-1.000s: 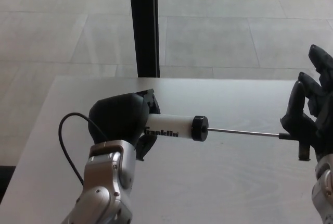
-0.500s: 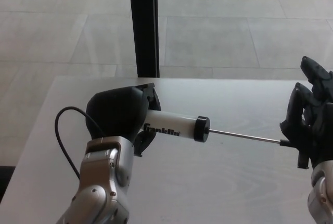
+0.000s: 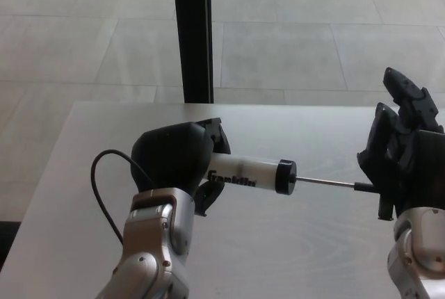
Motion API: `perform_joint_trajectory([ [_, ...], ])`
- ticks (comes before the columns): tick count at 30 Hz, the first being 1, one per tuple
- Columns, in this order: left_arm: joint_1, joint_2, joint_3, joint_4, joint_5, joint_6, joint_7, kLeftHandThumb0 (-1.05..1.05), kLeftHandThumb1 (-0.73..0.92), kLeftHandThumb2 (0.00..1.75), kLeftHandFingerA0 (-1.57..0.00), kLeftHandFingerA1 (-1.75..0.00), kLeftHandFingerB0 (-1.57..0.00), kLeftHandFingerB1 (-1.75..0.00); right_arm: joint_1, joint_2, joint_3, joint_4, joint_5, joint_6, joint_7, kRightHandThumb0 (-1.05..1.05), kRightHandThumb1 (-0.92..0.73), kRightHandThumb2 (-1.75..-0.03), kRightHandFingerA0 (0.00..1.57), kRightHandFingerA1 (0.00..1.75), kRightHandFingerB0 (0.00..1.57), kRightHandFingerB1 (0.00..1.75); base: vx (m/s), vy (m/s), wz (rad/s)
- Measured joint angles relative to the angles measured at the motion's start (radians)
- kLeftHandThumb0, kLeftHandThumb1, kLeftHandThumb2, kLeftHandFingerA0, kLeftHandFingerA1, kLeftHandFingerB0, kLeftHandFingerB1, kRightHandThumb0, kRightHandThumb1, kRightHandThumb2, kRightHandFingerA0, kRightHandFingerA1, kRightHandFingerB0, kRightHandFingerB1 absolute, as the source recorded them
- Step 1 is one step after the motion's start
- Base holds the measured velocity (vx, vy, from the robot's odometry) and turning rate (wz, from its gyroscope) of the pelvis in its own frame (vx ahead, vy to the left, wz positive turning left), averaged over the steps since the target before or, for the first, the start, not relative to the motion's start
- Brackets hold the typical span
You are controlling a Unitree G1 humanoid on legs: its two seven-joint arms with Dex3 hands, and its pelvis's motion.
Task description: The robot uses its left hand to lift the air pump kept on the middle of the desk and use the right hand to compress the handle
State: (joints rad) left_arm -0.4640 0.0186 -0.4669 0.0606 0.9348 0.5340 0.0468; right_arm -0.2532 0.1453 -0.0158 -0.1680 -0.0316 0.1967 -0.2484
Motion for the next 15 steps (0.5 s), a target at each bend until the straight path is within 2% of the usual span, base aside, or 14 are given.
perform_joint_trajectory([
  [1, 0.000, -0.001, -0.001, 0.001, 0.000, 0.000, 0.000, -0.29, 0.39, 1.17, -0.98, -1.73, -0.89, -1.14, -0.001, 0.006, 0.002, 0.000, 0.000, 0.000, -0.001, -0.35, -0.58, -1.16, 0.01, 0.51, 0.00, 0.49, 0.00, 0.000, 0.00],
  [3, -0.001, -0.008, -0.004, 0.007, 0.000, 0.000, 0.001, -0.29, 0.37, 1.19, -1.00, -1.66, -0.89, -1.08, -0.004, 0.022, 0.009, 0.000, -0.002, 0.000, -0.007, -0.34, -0.59, -1.16, 0.01, 0.51, 0.00, 0.49, 0.00, 0.000, 0.00],
  [4, -0.001, -0.011, -0.008, 0.011, 0.001, 0.000, 0.002, -0.30, 0.46, 1.15, -1.22, -1.32, -0.89, -1.01, -0.008, 0.031, 0.013, 0.002, -0.003, 0.000, -0.011, -0.34, -0.58, -1.16, 0.01, 0.51, 0.00, 0.49, 0.00, 0.000, 0.00],
  [6, -0.002, -0.013, -0.022, 0.017, 0.002, 0.000, 0.002, -0.32, 0.47, 1.17, -1.23, -1.34, -0.90, -1.01, -0.018, 0.050, 0.020, 0.006, -0.006, -0.001, -0.017, -0.34, -0.58, -1.16, 0.01, 0.51, 0.00, 0.49, 0.00, 0.000, 0.00],
  [7, -0.002, -0.015, -0.025, 0.017, 0.003, 0.000, 0.002, -0.32, 0.39, 1.21, -1.01, -1.67, -0.88, -1.01, -0.022, 0.054, 0.023, 0.008, -0.007, -0.003, -0.019, -0.34, -0.57, -1.15, 0.01, 0.51, 0.00, 0.49, 0.00, 0.000, 0.00],
  [8, -0.002, -0.017, -0.029, 0.017, 0.003, 0.000, 0.002, -0.32, 0.39, 1.21, -1.01, -1.67, -0.88, -1.01, -0.026, 0.059, 0.027, 0.010, -0.009, -0.004, -0.021, -0.34, -0.57, -1.15, 0.01, 0.51, 0.00, 0.49, 0.00, 0.000, 0.00],
  [9, -0.003, -0.018, -0.032, 0.017, 0.003, 0.000, 0.002, -0.31, 0.42, 1.14, -0.99, -1.62, -0.87, -0.97, -0.029, 0.063, 0.030, 0.010, -0.010, -0.004, -0.023, -0.78, -0.92, -0.75, 0.13, 0.38, 0.18, 0.36, 0.00, 0.000, 0.00],
  [10, -0.004, -0.019, -0.034, 0.017, 0.003, 0.000, 0.002, -0.29, 0.44, 1.13, -1.22, -1.31, -0.87, -0.96, -0.032, 0.068, 0.035, 0.010, -0.013, -0.004, -0.026, -0.75, -0.92, -0.79, 0.12, 0.39, 0.17, 0.37, 0.00, 0.000, 0.00],
  [11, -0.007, -0.021, -0.036, 0.019, 0.003, 0.000, 0.002, -0.31, 0.42, 1.16, -1.00, -1.58, -0.88, -0.89, -0.037, 0.069, 0.042, 0.011, -0.018, -0.004, -0.030, -0.34, -0.58, -1.16, 0.00, 0.51, 0.00, 0.49, 0.00, 0.000, 0.00],
  [12, -0.012, -0.022, -0.037, 0.021, 0.003, 0.000, 0.002, -0.31, 0.41, 1.15, -0.99, -1.62, -0.87, -0.90, -0.041, 0.070, 0.047, 0.011, -0.022, -0.004, -0.033, -0.74, -0.92, -0.81, 0.15, 0.37, 0.17, 0.34, 0.00, 0.000, 0.00],
  [13, -0.020, -0.023, -0.040, 0.026, 0.003, 0.000, 0.001, -0.33, 0.44, 1.13, -1.23, -1.33, -0.86, -0.97, -0.047, 0.072, 0.053, 0.012, -0.026, -0.004, -0.037, -0.73, -0.92, -0.81, 0.14, 0.40, 0.15, 0.37, 0.00, 0.000, 0.00],
  [14, -0.027, -0.024, -0.042, 0.031, 0.004, 0.000, 0.001, -0.34, 0.43, 1.13, -1.23, -1.33, -0.85, -0.95, -0.051, 0.073, 0.058, 0.012, -0.029, -0.004, -0.040, -0.74, -0.92, -0.79, 0.16, 0.41, 0.15, 0.37, 0.00, 0.000, 0.00],
  [15, -0.039, -0.027, -0.044, 0.038, 0.004, 0.002, 0.000, -0.33, 0.44, 1.09, -0.98, -1.67, -0.84, -0.95, -0.059, 0.075, 0.066, 0.016, -0.035, -0.004, -0.045, -0.74, -0.92, -0.79, 0.16, 0.42, 0.15, 0.36, 0.00, 0.000, 0.00],
])
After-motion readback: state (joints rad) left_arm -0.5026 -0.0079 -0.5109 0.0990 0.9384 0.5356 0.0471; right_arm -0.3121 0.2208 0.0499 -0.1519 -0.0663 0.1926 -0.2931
